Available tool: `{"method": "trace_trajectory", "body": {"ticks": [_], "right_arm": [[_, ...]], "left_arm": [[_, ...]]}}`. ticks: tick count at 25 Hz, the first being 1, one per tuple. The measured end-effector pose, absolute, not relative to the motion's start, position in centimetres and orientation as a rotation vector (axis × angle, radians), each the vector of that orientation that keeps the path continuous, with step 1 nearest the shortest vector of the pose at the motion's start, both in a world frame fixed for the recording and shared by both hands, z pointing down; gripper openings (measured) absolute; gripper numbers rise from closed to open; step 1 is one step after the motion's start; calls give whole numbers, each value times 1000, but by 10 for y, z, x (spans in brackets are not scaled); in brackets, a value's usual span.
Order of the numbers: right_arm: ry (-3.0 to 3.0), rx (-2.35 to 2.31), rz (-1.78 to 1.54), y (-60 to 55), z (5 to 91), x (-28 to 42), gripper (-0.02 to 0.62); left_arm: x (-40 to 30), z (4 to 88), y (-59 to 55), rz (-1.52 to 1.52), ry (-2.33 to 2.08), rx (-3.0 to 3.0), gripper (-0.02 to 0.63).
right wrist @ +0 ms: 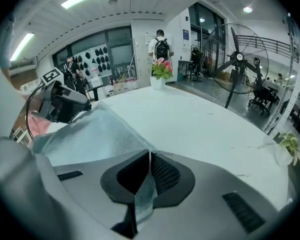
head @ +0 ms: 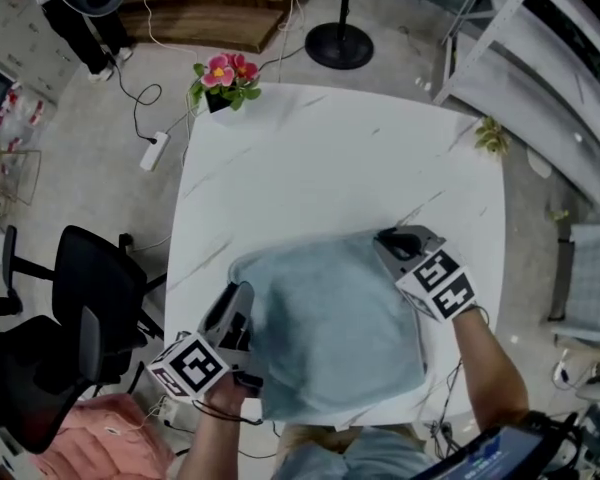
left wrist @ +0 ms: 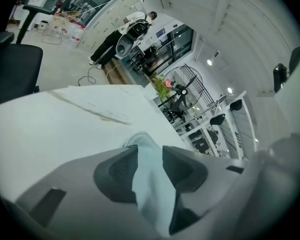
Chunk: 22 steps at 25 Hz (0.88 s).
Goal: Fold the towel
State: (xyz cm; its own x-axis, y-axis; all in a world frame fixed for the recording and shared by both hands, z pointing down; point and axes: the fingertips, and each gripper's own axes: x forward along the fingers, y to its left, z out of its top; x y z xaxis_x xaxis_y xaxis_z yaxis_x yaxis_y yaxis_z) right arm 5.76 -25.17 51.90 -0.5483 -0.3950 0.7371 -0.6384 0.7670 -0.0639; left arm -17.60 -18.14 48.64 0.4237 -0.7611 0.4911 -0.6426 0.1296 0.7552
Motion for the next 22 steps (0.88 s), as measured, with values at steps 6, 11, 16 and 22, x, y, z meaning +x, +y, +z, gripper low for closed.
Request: {"method": "trace_trajectory", "body": {"ticks": [6, 11, 16, 22], "right_arm": [[-2341, 808, 437, -235, 462, 51, 32], [-2365, 781, 423, -198, 448, 45, 32], [-2389, 689, 441, -144, 447, 47, 21], [-2397, 500, 439, -47, 465, 48, 17]], "left_arm": [[-189, 439, -168, -196, -1245, 1620, 167], [-167, 423, -118, -273, -1073, 1596, 167], [-131, 428, -59, -226, -975, 1623, 166], [-117, 486, -10, -36, -1065, 1601, 163]]}}
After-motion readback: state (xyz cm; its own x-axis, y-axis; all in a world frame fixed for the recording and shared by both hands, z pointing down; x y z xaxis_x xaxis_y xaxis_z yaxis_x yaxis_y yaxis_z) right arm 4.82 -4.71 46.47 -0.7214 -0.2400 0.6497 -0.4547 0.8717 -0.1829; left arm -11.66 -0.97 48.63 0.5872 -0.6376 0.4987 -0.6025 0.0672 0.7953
